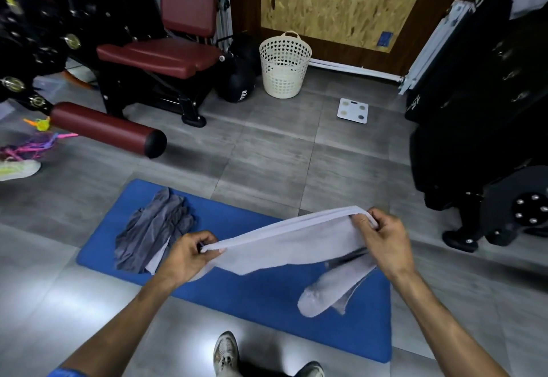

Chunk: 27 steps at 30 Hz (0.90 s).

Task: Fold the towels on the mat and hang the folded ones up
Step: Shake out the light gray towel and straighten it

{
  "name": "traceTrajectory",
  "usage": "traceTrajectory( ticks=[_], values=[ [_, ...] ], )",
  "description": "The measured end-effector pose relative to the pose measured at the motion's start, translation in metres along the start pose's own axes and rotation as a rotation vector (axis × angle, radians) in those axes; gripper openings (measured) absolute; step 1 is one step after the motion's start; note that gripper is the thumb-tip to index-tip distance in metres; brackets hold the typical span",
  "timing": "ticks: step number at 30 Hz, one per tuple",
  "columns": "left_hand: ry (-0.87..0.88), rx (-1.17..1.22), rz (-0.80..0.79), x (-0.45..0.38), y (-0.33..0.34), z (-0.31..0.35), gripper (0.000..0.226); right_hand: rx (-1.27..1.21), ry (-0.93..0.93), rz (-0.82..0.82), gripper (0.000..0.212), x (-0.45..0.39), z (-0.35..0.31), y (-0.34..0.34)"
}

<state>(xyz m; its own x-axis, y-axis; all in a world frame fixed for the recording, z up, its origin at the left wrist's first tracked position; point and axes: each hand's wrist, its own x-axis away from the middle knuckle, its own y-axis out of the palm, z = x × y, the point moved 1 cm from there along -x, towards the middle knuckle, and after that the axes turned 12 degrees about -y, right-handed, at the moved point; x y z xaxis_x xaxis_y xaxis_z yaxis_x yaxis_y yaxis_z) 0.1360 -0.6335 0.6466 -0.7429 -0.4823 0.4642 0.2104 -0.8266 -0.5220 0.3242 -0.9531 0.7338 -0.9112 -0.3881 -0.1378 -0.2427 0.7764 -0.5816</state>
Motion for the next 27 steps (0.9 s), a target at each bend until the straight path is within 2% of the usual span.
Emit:
traceTrajectory(
  ticks=[3, 4, 6, 7, 9, 12, 14, 17, 22, 25, 27],
  values=[
    [0.057, -0.304, -0.068, 0.001, -0.004, 0.012, 0.023, -0.053, 0.027, -0.052, 0.032, 0.002, -0.006, 0.002],
    [0.087, -0.352, -0.114, 0.003, 0.001, 0.024, 0.034, -0.104, 0.016, -0.108, 0.031, 0.004, -0.011, 0.006],
    [0.166, -0.306, -0.22, 0.01, 0.018, 0.056, 0.058, -0.163, -0.017, -0.246, 0.026, 0.009, -0.026, 0.017],
    [0.201, -0.221, -0.274, 0.015, 0.029, 0.075, 0.059, -0.163, -0.039, -0.309, 0.023, 0.01, -0.035, 0.022],
    [0.288, -0.043, -0.322, 0.023, 0.051, 0.11, 0.042, -0.136, -0.106, -0.351, 0.017, 0.01, -0.051, 0.028],
    [0.369, 0.133, -0.26, 0.027, 0.068, 0.141, 0.005, -0.105, -0.186, -0.306, 0.012, 0.006, -0.063, 0.018],
    [0.359, 0.212, -0.24, 0.025, 0.07, 0.148, 0.007, 0.001, -0.22, -0.319, 0.015, 0.002, -0.063, 0.006],
    [0.411, 0.202, -0.177, 0.016, 0.064, 0.154, 0.011, 0.268, -0.265, -0.225, 0.02, -0.004, -0.047, -0.013],
    [0.586, 0.097, -0.098, 0.009, 0.053, 0.184, 0.012, 0.397, -0.196, -0.068, 0.028, 0.005, -0.019, -0.023],
    [0.646, 0.04, -0.108, 0.005, 0.043, 0.202, 0.017, 0.234, -0.175, -0.104, 0.039, 0.006, -0.004, -0.025],
    [0.655, -0.001, -0.095, -0.002, 0.033, 0.205, 0.015, 0.104, -0.109, -0.273, 0.038, 0.001, 0.007, -0.028]
  ],
)
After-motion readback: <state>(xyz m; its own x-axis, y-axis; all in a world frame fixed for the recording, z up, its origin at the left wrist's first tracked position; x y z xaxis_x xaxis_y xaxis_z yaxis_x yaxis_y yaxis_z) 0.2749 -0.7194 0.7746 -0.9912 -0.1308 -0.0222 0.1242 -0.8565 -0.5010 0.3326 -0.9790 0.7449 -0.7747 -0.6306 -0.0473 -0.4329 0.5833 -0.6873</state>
